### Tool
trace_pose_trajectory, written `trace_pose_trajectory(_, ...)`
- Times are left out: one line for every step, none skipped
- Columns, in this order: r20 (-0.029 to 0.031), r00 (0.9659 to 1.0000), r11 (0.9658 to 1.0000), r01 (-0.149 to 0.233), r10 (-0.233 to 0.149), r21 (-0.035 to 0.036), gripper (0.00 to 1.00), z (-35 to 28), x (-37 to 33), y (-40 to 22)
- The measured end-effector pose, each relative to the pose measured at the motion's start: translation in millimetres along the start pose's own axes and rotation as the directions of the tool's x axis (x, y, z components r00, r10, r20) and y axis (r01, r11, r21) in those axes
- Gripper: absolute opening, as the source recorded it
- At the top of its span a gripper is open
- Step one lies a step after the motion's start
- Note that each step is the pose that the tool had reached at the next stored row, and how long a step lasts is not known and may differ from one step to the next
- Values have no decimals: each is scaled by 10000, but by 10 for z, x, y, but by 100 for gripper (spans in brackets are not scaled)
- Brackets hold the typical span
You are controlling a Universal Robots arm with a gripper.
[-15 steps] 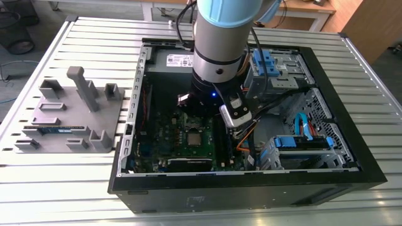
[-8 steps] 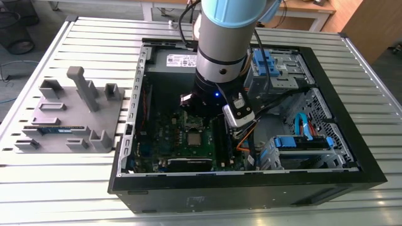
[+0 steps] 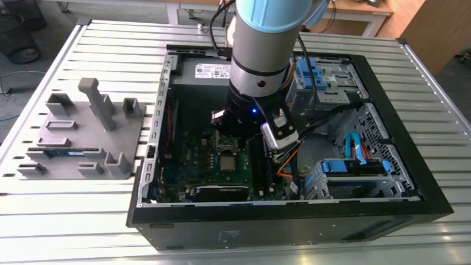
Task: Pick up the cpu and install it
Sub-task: 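Close the cpu cover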
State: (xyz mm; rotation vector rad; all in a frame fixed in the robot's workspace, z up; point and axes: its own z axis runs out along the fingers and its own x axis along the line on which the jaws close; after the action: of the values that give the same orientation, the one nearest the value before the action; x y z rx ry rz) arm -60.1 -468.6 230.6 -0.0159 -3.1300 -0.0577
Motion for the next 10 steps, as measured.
trace_pose_trajectory(0,10000,10000,0,0,1,11,0,0,0)
trace_pose_trajectory(0,10000,10000,0,0,1,11,0,0,0)
trace_pose_trajectory(0,10000,10000,0,0,0,11,0,-1,0)
trace_pose_trajectory(0,10000,10000,2,-2,0,11,0,-6,0)
trace_pose_trajectory(0,10000,10000,2,-2,-1,11,0,-18,2)
trace_pose_trajectory(0,10000,10000,0,0,-1,11,0,-35,2)
trace_pose_trajectory(0,10000,10000,0,0,0,11,0,-53,2)
trace_pose_trajectory(0,10000,10000,0,0,0,11,1,-70,3)
trace_pose_trajectory(-1,10000,10000,0,0,2,11,1,-89,5)
trace_pose_trajectory(-1,10000,10000,0,0,2,11,2,-110,8)
